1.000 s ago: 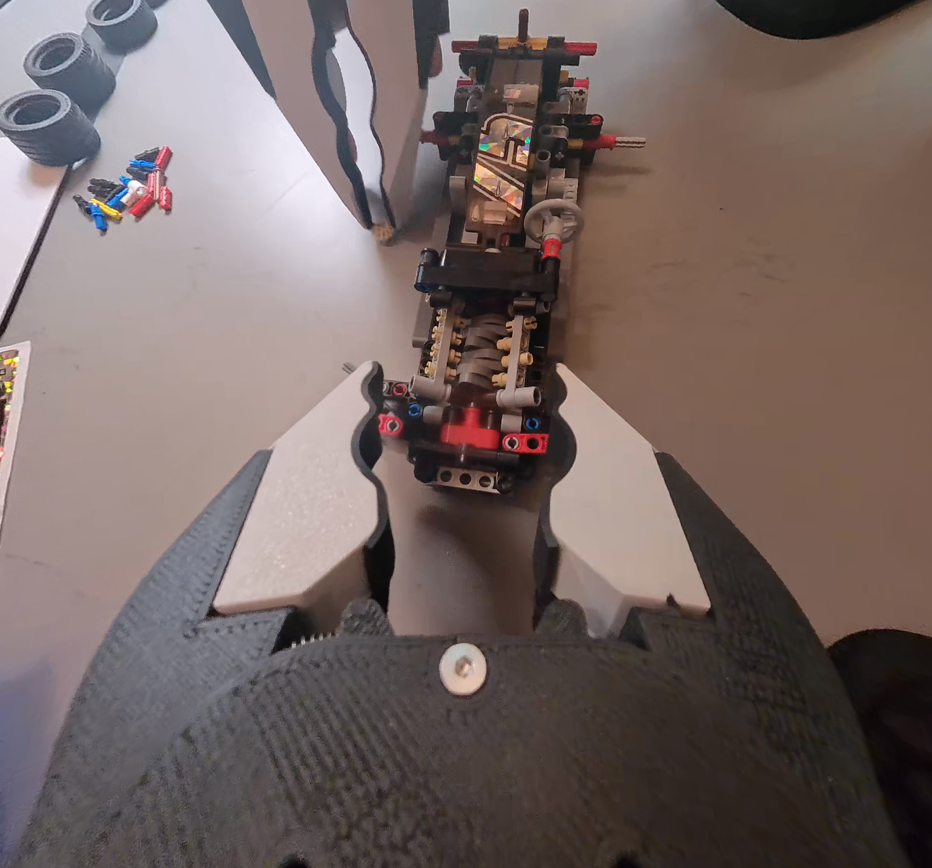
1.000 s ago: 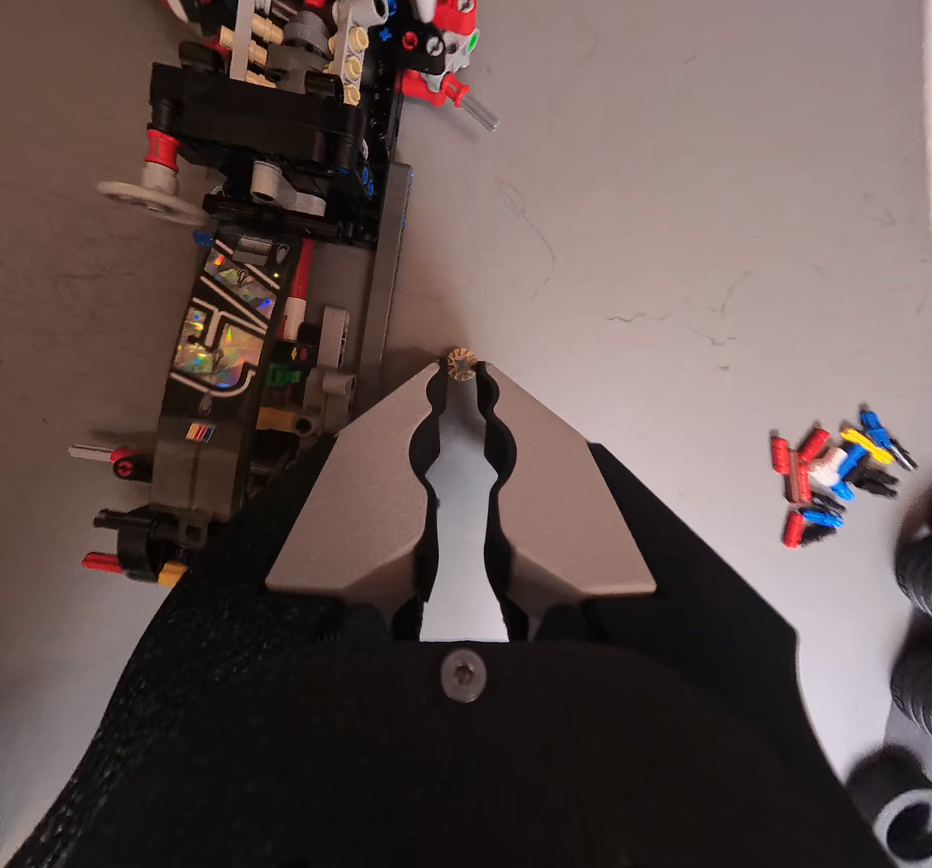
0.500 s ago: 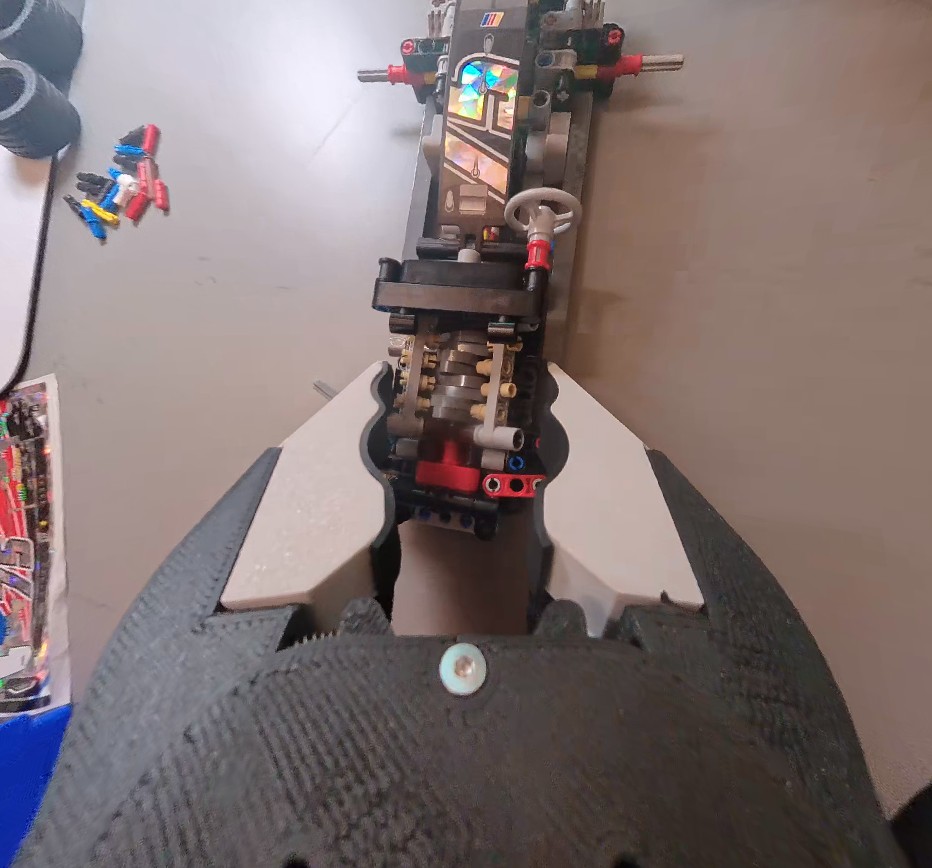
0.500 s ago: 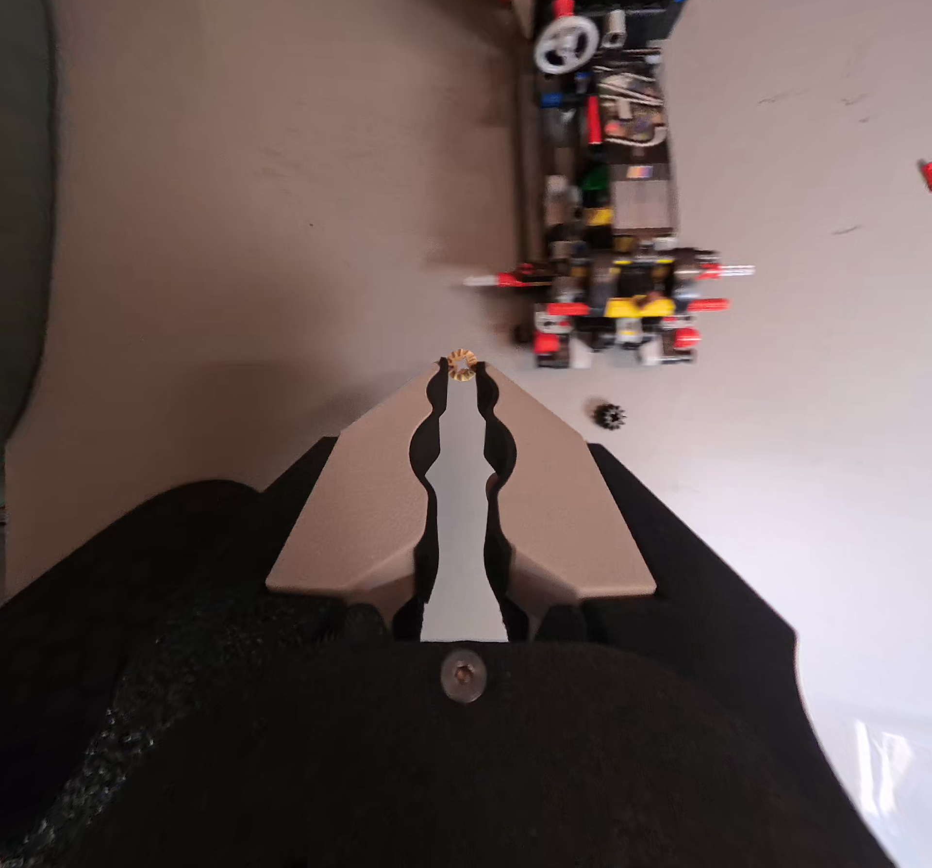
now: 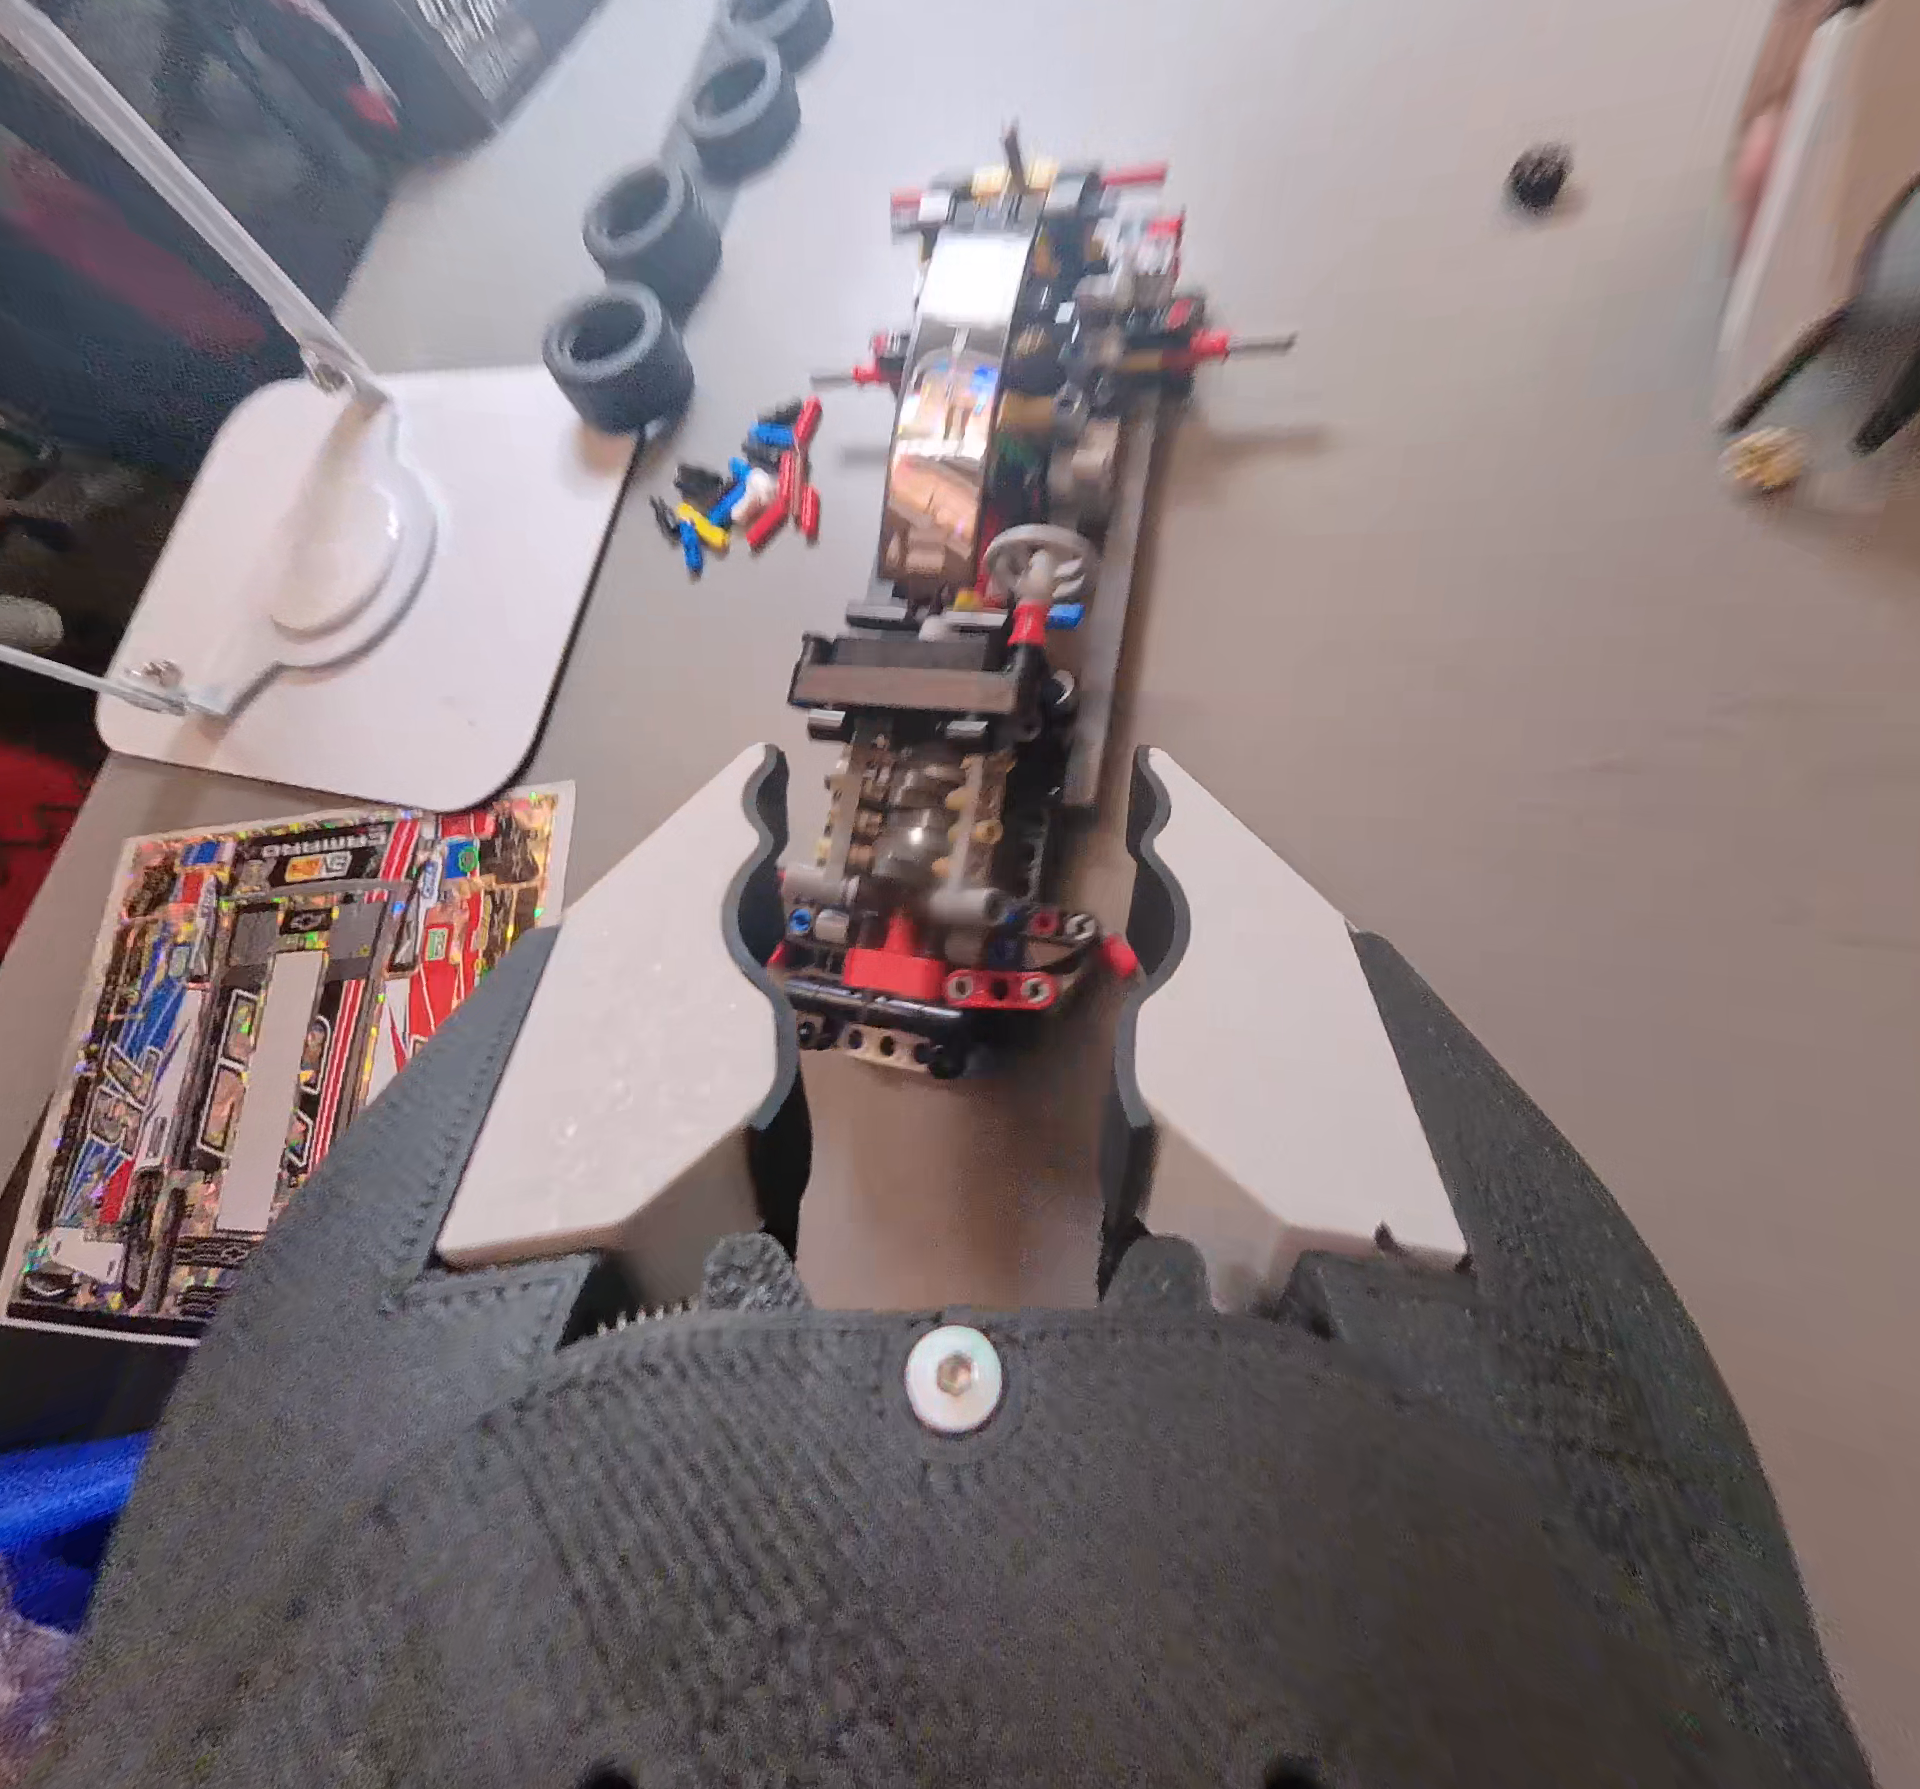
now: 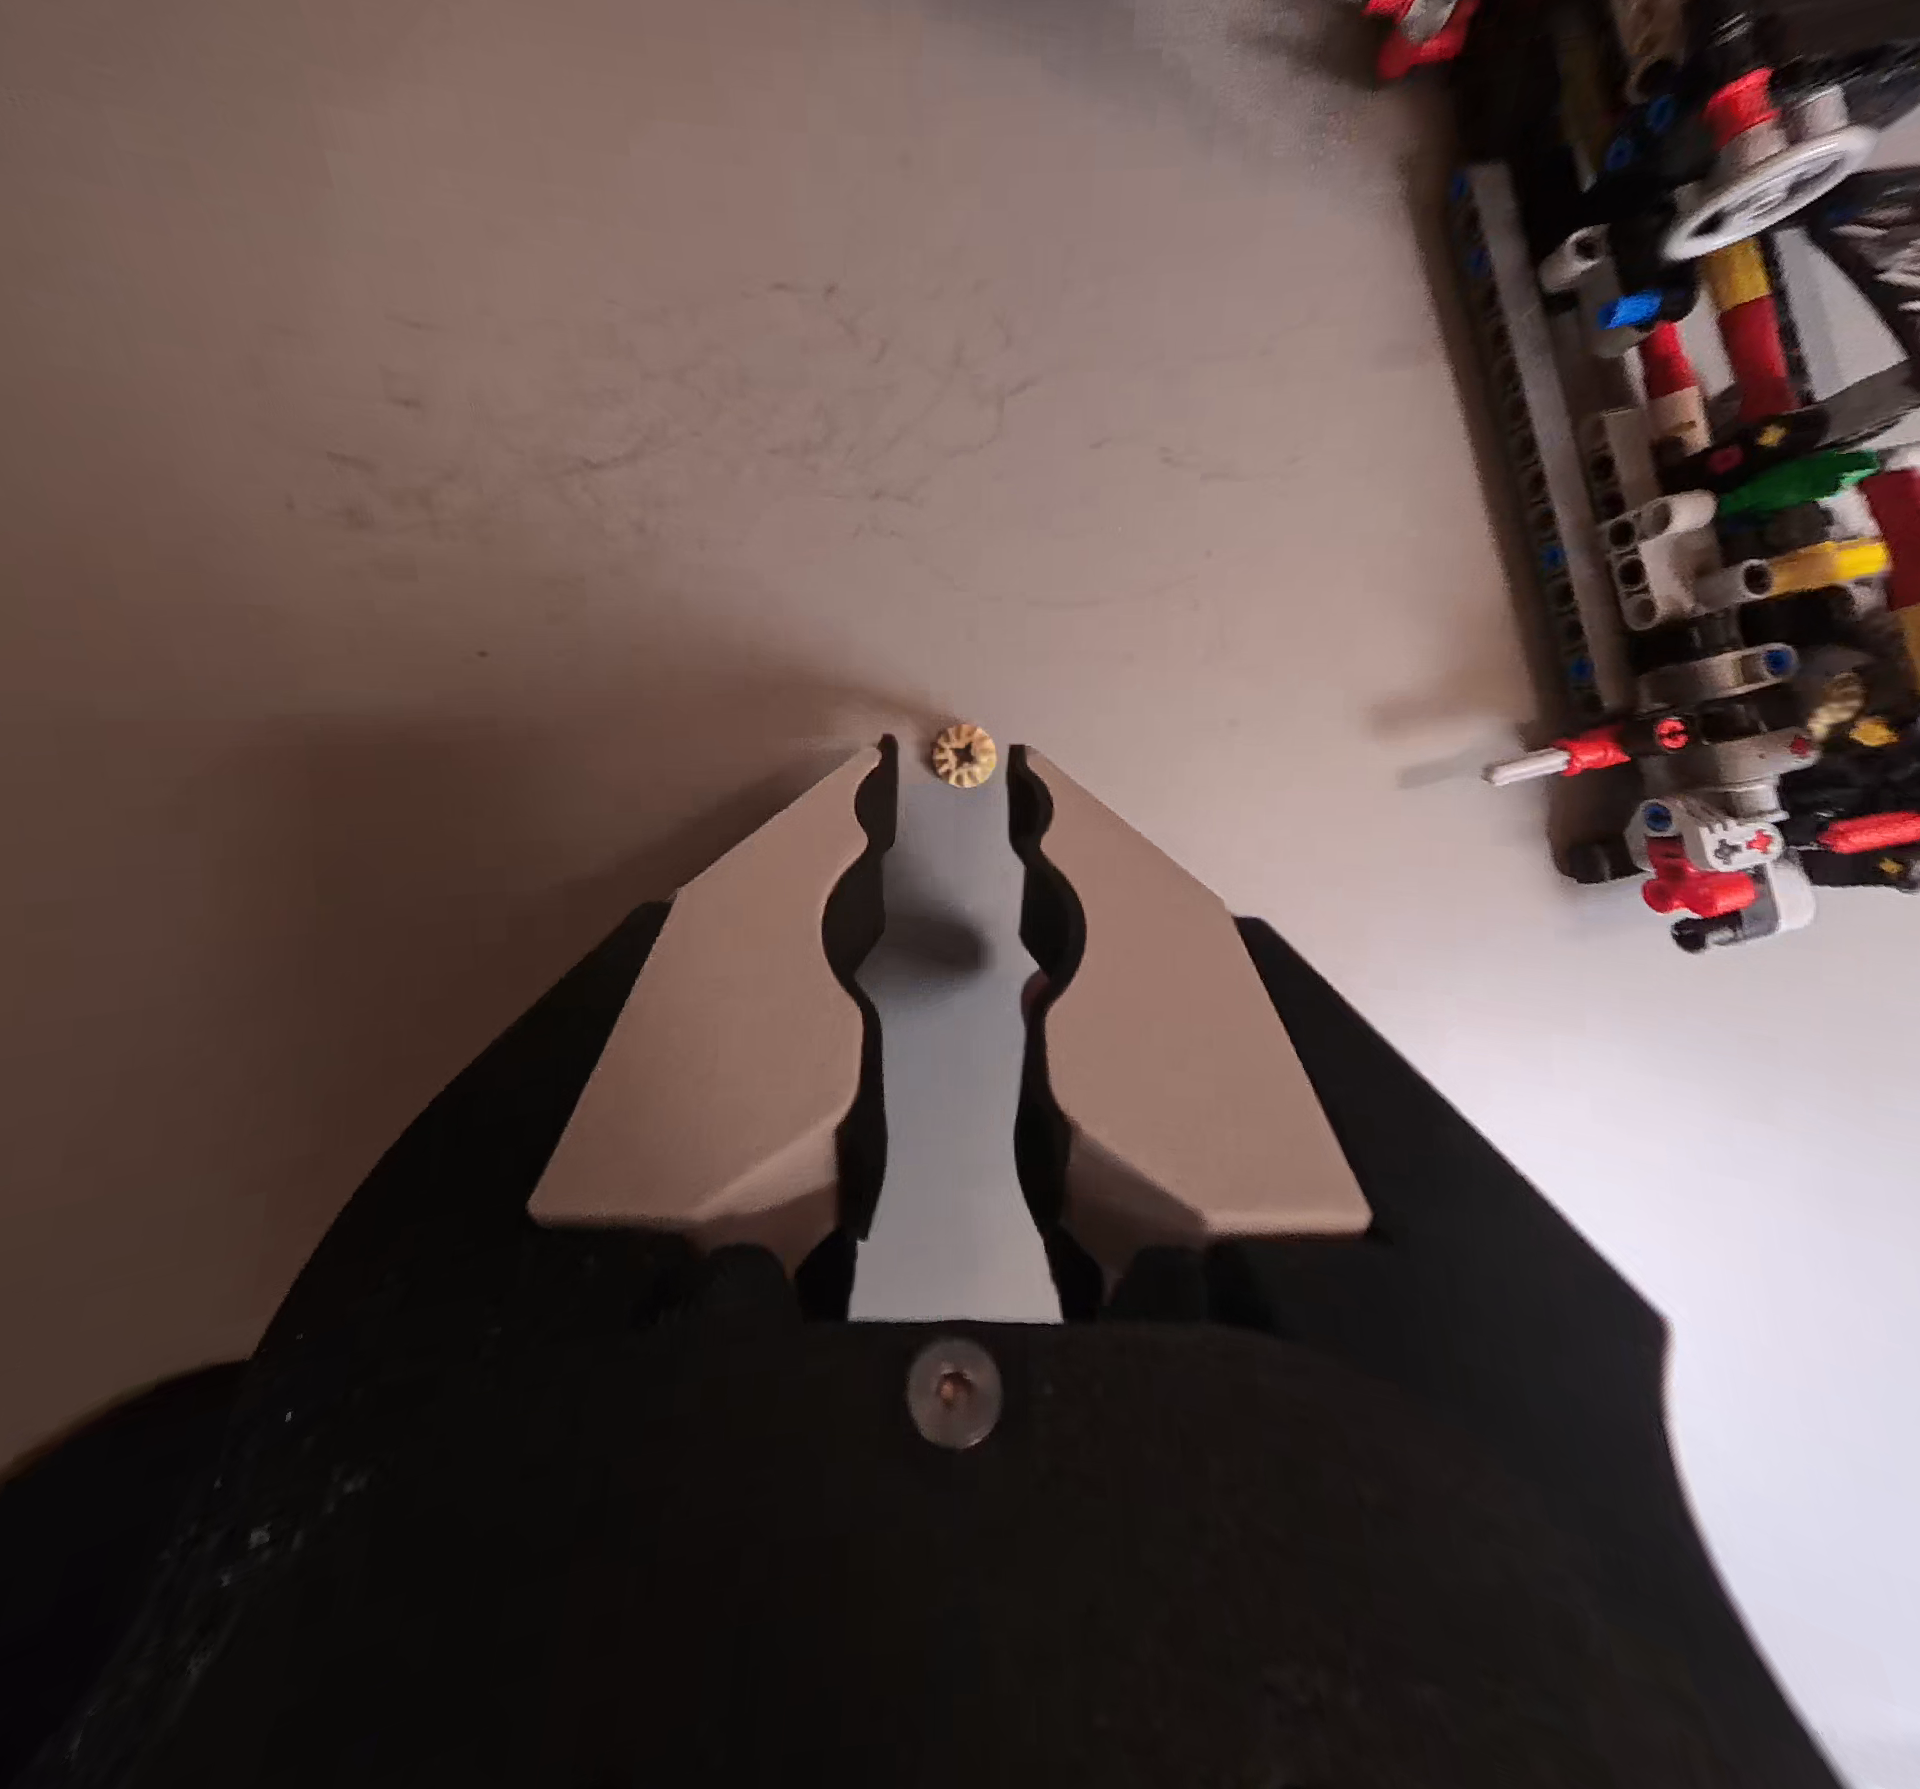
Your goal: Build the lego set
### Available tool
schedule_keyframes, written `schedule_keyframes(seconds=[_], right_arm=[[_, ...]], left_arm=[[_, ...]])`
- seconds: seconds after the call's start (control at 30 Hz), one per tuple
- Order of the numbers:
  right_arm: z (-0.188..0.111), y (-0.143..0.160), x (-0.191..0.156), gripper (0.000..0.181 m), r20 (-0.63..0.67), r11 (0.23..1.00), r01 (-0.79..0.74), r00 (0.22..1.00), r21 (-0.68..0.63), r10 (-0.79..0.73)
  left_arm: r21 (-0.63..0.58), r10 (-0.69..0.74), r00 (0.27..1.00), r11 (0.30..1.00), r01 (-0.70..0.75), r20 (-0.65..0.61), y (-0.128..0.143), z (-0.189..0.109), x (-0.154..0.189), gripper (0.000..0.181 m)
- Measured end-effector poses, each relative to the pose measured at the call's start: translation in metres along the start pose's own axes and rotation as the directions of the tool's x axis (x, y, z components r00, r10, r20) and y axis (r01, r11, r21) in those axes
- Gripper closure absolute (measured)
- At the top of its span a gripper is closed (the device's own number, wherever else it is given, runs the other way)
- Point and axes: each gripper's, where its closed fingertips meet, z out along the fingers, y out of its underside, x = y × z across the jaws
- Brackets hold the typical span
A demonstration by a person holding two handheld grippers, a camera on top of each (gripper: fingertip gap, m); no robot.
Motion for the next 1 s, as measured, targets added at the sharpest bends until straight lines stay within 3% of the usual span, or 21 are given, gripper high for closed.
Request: schedule_keyframes(seconds=[0.03, 0.13, 0.2, 0.27, 0.33, 0.5, 0.67, 0.8, 0.9, 1.0], right_arm=[[-0.009, -0.005, 0.003, 0.161, -0.006, 0.998, -0.027, 1.0, 0.049, 0.027], [-0.05, -0.006, 0.025, 0.161, -0.106, 0.981, -0.096, 0.988, 0.168, 0.115], [-0.07, 0.012, 0.043, 0.162, -0.191, 0.978, -0.123, 0.969, 0.169, 0.155], [-0.074, 0.044, 0.061, 0.161, -0.278, 0.982, -0.163, 0.943, 0.097, 0.185], [-0.063, 0.063, 0.063, 0.159, -0.241, 0.974, -0.213, 0.944, 0.077, 0.226], [-0.036, 0.071, 0.059, 0.157, -0.198, 0.977, -0.211, 0.957, 0.032, 0.213], [-0.028, 0.062, 0.058, 0.175, -0.238, 0.99, -0.139, 0.961, 0.028, 0.142], [-0.019, 0.048, 0.043, 0.179, -0.208, 0.997, -0.077, 0.975, 0.028, 0.081], [-0.018, 0.029, 0.036, 0.166, -0.144, 0.991, -0.082, 0.985, 0.11, 0.097], [-0.037, 0.016, 0.08, 0.155, -0.237, 0.961, -0.116, 0.955, 0.249, 0.177]], left_arm=[[0.047, -0.012, 1.0, 0.999, 0.012, 0.001, -0.011, -0.009, 0.008, 0.12], [0.158, -0.065, 0.997, 0.985, 0.069, -0.033, -0.036, -0.033, 0.046, 0.122], [0.197, -0.112, 0.99, 0.972, 0.128, -0.091, -0.04, -0.041, 0.08, 0.129], [0.181, -0.144, 0.983, 0.97, 0.163, -0.116, -0.031, -0.038, 0.107, 0.13], [0.152, -0.137, 0.988, 0.977, 0.147, -0.074, -0.014, -0.032, 0.116, 0.129], [0.1, -0.165, 0.985, 0.982, 0.159, 0.052, 0.014, -0.024, 0.083, 0.129], [0.064, -0.258, 0.96, 0.966, 0.252, 0.107, 0.042, -0.026, 0.058, 0.132], [-0.007, -0.26, 0.949, 0.964, 0.266, 0.178, 0.063, -0.027, 0.044, 0.141], [-0.016, -0.279, 0.936, 0.957, 0.289, 0.212, 0.069, -0.03, 0.036, 0.146], [0.044, -0.302, 0.932, 0.953, 0.3, 0.198, 0.059, -0.035, 0.032, 0.144]])
